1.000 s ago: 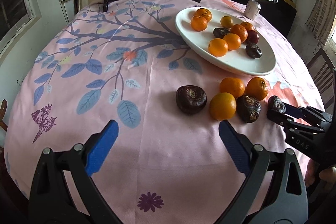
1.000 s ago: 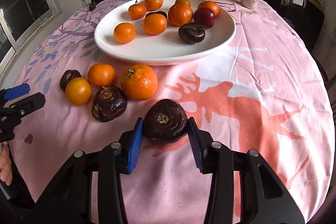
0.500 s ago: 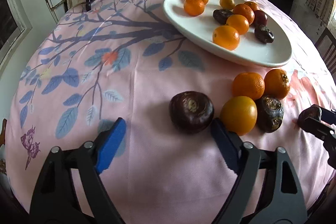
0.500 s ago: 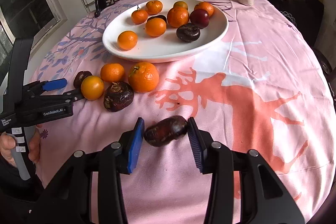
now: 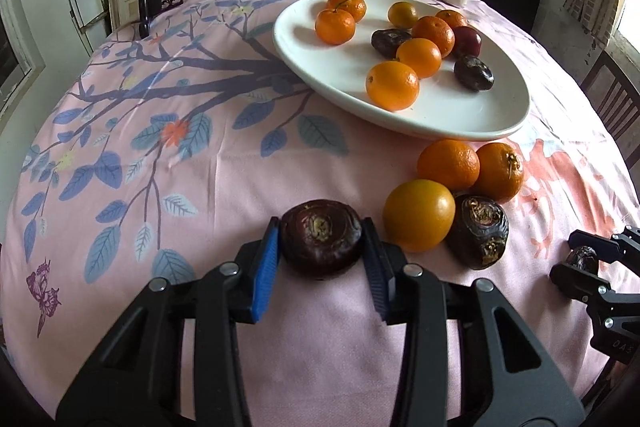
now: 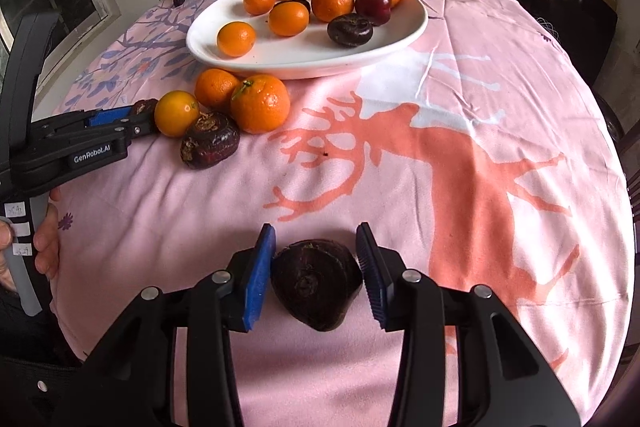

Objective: Organize fruits
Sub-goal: 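Grasp a dark purple fruit with the right tool while the left tool grasps another, then carry both dark purple fruits onto the white plate and open both tools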

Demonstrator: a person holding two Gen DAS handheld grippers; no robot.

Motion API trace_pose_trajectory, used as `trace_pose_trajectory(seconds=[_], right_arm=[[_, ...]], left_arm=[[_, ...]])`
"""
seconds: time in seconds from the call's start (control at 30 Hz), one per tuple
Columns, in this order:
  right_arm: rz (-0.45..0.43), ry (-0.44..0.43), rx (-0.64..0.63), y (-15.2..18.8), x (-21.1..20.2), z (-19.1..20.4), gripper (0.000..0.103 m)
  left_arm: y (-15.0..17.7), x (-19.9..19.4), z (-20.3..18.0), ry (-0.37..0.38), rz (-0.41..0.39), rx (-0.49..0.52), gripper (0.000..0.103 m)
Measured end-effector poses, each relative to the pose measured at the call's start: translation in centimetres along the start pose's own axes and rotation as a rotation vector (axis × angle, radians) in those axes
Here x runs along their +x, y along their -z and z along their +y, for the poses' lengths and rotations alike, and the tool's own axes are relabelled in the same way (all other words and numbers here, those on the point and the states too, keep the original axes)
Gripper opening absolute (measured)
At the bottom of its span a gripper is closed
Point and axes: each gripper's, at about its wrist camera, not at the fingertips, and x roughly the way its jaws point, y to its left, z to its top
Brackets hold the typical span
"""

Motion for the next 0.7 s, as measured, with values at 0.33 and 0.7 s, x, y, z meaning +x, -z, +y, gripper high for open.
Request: trace_pose_trajectory(seconds=[0.33,0.7], right_arm=[[-0.019,0.009,0.032,2.1,-1.4,-0.6,0.043],[-0.123,-0.050,-0.015,-0.9,-3.7,1.8,0.043]], left_arm=[[0.7,-1.0,0.6,0.001,-0.021,-0.023,0.040],[0.3,-6.2,1.2,0.065,-0.090,-0.057,0.040]])
